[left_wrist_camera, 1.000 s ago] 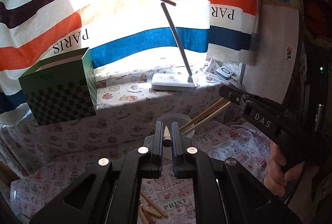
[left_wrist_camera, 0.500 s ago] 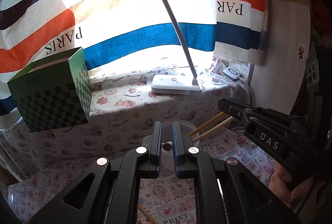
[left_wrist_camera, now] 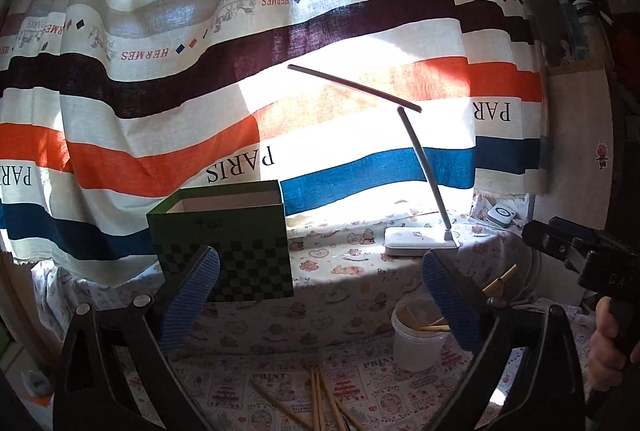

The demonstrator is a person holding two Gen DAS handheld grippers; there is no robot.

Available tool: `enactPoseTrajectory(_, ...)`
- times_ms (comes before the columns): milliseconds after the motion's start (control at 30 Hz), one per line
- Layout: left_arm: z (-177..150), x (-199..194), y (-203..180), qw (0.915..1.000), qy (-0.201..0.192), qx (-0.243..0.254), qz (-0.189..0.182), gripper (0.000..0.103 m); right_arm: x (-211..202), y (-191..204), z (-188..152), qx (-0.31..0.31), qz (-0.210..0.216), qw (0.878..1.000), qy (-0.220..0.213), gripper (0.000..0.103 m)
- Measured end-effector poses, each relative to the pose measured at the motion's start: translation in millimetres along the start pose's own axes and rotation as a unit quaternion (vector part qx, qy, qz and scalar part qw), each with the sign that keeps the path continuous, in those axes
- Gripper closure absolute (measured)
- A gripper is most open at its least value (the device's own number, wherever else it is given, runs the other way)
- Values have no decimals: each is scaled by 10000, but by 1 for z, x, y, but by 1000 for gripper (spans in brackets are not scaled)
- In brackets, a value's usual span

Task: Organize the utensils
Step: 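Open both tools above the clear cup to drop the chopsticks in, then withdraw both tools from the cup back toward the chopstick pile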

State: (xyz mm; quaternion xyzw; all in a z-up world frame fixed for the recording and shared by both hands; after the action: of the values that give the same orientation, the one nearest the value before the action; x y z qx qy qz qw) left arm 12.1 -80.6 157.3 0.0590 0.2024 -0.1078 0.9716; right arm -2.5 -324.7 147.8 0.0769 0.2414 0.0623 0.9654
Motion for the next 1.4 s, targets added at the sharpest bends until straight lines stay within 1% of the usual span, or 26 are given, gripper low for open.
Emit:
enactPoseTrajectory(33,-2,-5,5,9999,-49,-1,92,0,-6,5,-2,-21,61,10000,-62,16)
enactPoseTrajectory(100,-6,-13,15,9996,-39,8,268,0,-16,14,-7,-22,200,9997,-146,16)
enactPoseTrajectory(167,-13,-17,24,9989,121,62,451,0,-20,24,-13,-41,291,9995,-142,16)
enactPoseTrajectory(233,-20,-22,34,9986,85,2,513,0,-22,33,-20,-84,310,9994,-123,13)
enactPoseTrajectory(267,-25,-27,40,9981,37,-84,615,0,-23,37,-24,-117,311,9994,-128,12)
enactPoseTrajectory(367,-35,-33,54,9966,-32,-161,805,0,-21,49,-37,-188,191,9995,-158,9)
enactPoseTrajectory(400,-40,-35,57,9960,-34,-165,877,0,-19,52,-41,-178,149,9996,-138,6)
enactPoseTrajectory(433,-44,-36,59,9956,-35,-181,918,0,-16,53,-45,-146,137,9997,-108,0)
enactPoseTrajectory(500,-55,-36,64,9953,11,-341,907,0,-11,54,-53,-12,236,9997,-54,0)
enactPoseTrajectory(567,-67,-36,66,9953,31,-561,785,0,-3,50,-61,210,317,9993,60,0)
enactPoseTrajectory(633,-78,-34,66,9937,10,-691,879,0,5,44,-67,432,287,9986,97,0)
enactPoseTrajectory(700,-90,-27,67,9925,13,-816,913,0,12,38,-72,593,272,9977,157,0)
enactPoseTrajectory(800,-105,-11,73,9895,-5,-1143,885,0,21,30,-79,726,246,9968,207,0)
enactPoseTrajectory(833,-109,-3,74,9889,75,-1210,863,0,25,28,-81,739,258,9967,226,0)
enactPoseTrajectory(900,-116,15,77,9888,314,-1224,796,0,34,24,-85,739,293,9961,388,0)
enactPoseTrajectory(1000,-128,29,76,9884,378,-1163,902,0,50,19,-90,702,345,9938,795,0)
enactPoseTrajectory(1067,-133,36,76,9883,515,-1151,862,0,60,17,-94,676,286,9918,1044,0)
enactPoseTrajectory(1100,-133,37,75,9884,545,-1149,830,0,65,16,-97,639,250,9912,1135,0)
enactPoseTrajectory(1167,-134,36,74,9892,484,-1113,816,0,71,16,-101,573,169,9900,1275,0)
enactPoseTrajectory(1233,-136,36,72,9895,503,-1008,906,0,75,17,-106,489,115,9887,1416,0)
enactPoseTrajectory(1300,-139,39,73,9887,627,-974,955,0,79,22,-111,345,121,9870,1565,0)
enactPoseTrajectory(1400,-143,46,77,9864,834,-1149,823,0,88,28,-119,219,153,9826,1838,0)
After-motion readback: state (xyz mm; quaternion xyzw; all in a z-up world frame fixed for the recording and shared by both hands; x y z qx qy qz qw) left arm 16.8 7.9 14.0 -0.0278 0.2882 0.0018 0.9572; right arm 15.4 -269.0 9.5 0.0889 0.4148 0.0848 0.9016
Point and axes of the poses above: each gripper's, at about its wrist camera, not at the fingertips, and x roughly the way its jaws point, y to its left, z to its top, the point moved 1 cm from there along x, roughly the way its jaws point, and after that the axes turned 15 degrees about y, right-handed, at the moved point
